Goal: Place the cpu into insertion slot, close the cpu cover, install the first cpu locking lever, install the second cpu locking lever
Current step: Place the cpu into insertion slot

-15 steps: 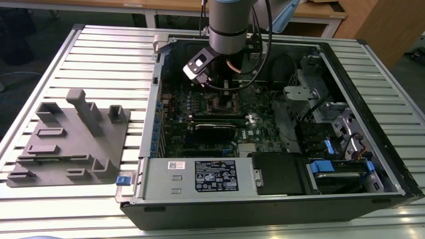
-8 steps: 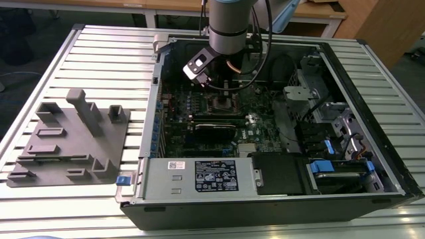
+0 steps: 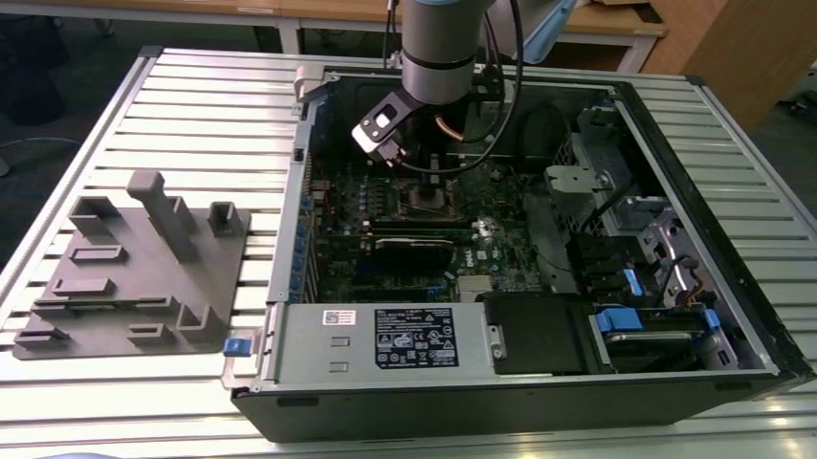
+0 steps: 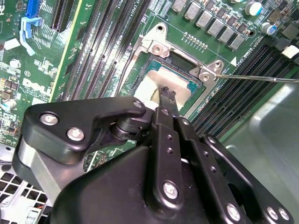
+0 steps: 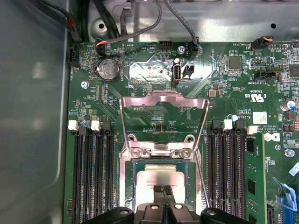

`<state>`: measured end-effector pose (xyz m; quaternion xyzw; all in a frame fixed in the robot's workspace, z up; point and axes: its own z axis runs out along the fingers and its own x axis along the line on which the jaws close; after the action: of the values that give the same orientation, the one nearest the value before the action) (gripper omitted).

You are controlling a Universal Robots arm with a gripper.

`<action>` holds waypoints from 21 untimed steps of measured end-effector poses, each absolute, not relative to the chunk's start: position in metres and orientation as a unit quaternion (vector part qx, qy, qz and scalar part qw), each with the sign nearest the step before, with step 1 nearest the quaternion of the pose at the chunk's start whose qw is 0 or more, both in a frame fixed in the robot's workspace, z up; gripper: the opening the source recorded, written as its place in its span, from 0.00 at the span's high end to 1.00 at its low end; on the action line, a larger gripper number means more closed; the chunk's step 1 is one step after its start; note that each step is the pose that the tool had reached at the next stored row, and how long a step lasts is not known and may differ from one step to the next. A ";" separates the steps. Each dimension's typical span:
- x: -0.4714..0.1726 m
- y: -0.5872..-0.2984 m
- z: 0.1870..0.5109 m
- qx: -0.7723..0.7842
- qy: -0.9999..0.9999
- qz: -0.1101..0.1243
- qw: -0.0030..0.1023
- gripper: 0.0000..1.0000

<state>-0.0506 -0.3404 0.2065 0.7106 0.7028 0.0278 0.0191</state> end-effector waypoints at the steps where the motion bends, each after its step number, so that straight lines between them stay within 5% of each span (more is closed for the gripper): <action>1: -0.051 -0.340 0.206 0.711 0.703 0.028 0.019 0.89; 21: -0.051 -0.340 0.200 0.711 0.703 0.027 0.020 0.89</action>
<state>-0.0507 -0.3404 0.2000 0.7106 0.7028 0.0269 0.0198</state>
